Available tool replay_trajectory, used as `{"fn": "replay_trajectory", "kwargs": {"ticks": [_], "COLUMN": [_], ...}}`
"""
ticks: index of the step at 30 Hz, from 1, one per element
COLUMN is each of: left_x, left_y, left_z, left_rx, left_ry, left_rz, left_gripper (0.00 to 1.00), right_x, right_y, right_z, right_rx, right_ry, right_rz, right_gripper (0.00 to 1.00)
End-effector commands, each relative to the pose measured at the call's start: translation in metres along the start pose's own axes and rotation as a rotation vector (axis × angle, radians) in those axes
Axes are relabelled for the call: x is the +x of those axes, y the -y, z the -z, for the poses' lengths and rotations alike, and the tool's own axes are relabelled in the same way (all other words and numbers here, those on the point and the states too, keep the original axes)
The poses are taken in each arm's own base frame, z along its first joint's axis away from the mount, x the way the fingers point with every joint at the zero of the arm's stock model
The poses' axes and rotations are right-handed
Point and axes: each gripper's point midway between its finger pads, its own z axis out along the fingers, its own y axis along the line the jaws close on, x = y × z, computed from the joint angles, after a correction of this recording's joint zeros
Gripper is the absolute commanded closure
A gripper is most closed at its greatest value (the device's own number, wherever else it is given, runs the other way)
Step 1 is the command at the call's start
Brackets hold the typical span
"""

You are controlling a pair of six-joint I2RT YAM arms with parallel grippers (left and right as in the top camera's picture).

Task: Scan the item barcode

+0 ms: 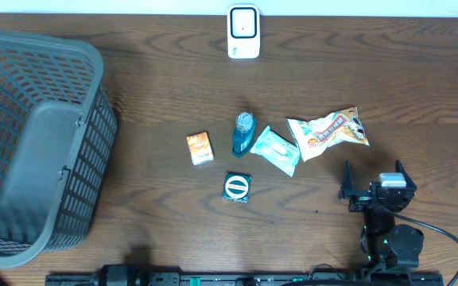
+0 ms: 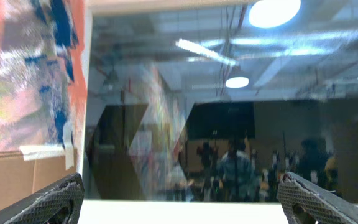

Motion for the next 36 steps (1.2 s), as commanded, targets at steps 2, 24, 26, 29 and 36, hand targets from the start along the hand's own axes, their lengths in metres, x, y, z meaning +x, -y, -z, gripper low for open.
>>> {"fn": "replay_trajectory", "kwargs": {"ticks": [2,24,26,29,36], "left_x": [-0.021,-0.049,-0.055,-0.060,-0.040], "left_y": [0.003,0.000,0.000,0.000,0.001], "left_z": [0.034,0.120,0.127,0.133,0.110], "left_rx": [0.016,0.028,0.035,0.038,0.049], "left_ry": [0.083,0.300,0.312,0.321,0.281], "left_rz": [0.052,0.104,0.142,0.157,0.256], "left_gripper": [0.02,0.02,0.02,0.02,0.02], "right_x": [0.000,0.000,0.000,0.000,0.000], "right_y": [0.000,0.000,0.000,0.000,0.000], "right_z": [0.000,0.000,0.000,0.000,0.000], "right_rx": [0.003,0.003,0.003,0.003,0.003], "right_ry": [0.000,0.000,0.000,0.000,0.000], "right_rz": [-0.011,-0.011,-0.011,-0.011,-0.011], "right_gripper": [0.01,0.01,0.01,0.01,0.01]}}
